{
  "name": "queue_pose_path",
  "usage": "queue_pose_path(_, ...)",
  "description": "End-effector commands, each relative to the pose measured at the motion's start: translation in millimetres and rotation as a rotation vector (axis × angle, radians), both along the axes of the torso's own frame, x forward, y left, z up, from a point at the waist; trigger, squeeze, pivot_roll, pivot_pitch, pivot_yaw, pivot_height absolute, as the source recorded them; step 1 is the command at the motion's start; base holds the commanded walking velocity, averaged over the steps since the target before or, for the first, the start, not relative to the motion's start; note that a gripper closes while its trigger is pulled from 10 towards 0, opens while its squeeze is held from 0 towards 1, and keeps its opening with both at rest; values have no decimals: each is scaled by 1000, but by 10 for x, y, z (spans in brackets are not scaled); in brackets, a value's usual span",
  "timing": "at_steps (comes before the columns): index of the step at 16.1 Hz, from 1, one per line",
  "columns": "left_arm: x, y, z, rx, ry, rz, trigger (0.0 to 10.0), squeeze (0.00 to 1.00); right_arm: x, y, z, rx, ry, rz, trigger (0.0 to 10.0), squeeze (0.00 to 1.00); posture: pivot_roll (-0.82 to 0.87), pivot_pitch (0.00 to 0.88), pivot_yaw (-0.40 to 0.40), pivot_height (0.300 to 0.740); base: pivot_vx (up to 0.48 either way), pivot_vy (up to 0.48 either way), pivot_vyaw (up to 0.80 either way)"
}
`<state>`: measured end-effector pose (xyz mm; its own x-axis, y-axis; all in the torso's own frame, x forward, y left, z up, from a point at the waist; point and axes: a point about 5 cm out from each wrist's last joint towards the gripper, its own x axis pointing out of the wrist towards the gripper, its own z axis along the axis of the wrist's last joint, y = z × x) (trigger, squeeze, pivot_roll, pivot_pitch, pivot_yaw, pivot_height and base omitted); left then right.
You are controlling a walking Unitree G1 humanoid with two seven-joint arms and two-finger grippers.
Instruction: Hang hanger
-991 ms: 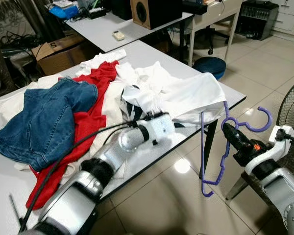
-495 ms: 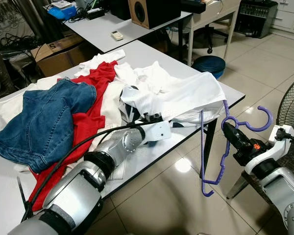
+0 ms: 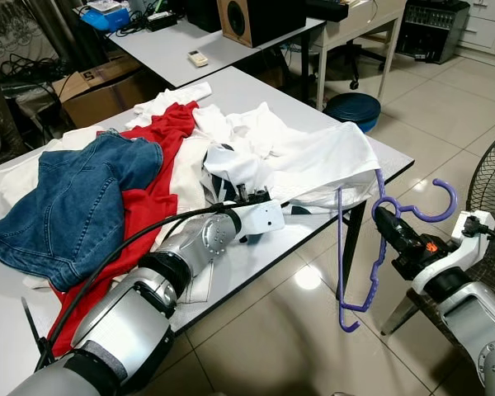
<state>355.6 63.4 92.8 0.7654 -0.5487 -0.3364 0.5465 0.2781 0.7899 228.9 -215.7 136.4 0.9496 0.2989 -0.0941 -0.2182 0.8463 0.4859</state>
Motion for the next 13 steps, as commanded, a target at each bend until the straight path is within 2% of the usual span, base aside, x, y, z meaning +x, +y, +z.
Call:
queue_pose_path(1,25,96,17,-15,4,23,5804,0,23,56,39,3,-12,37,10000,0,-174,13,147,740,0,0,0)
queue_pose_path(3,29,105,32,-28,0,21,5647,0,29,52,37,1,-10,41,10000,0,-174,12,142,740,0,0,0)
queue_pose_path(4,30,112,40,-35,2,17,4157,0,37,51,35,0,-7,44,10000,0,-172,11,139,740,0,0,0)
queue_pose_path(6,26,118,42,-40,6,8,2863,0,43,54,32,0,-5,48,10000,0,-173,9,139,740,0,0,0)
queue_pose_path(7,18,116,46,-58,19,-4,0,0,46,56,30,1,-5,48,10000,0,-175,7,140,740,0,0,0)
queue_pose_path(9,3,107,57,-103,48,-23,0,0,48,51,29,10,-4,41,10000,0,-176,5,142,740,0,0,0)
queue_pose_path(11,-69,111,119,-233,123,-132,0,0,84,22,36,71,-12,7,10000,0,-177,2,147,740,0,0,0)
queue_pose_path(13,-129,151,199,-317,178,-231,0,0,165,66,53,130,-27,20,10000,0,-174,1,152,740,0,0,0)
